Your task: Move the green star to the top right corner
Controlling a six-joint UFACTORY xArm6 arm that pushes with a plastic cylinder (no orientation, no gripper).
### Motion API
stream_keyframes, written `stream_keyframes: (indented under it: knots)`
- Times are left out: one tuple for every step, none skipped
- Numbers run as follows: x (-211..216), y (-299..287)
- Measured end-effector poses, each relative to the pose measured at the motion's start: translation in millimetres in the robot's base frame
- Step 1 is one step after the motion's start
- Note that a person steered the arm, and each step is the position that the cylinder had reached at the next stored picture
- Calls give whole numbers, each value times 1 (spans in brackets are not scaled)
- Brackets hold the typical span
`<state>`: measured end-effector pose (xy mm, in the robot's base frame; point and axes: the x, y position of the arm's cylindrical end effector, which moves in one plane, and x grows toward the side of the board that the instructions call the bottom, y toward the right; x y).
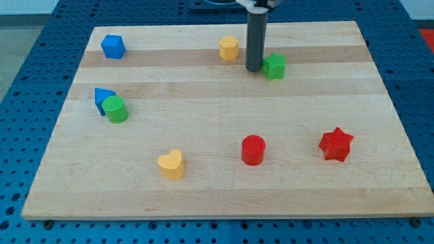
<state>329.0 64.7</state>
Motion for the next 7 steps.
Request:
stream_keyframes:
  knots:
    - [0,31]
    - [8,33]
    - [5,40]
    - [15,32]
    - [40,29]
    - [45,48]
    - [-5,83]
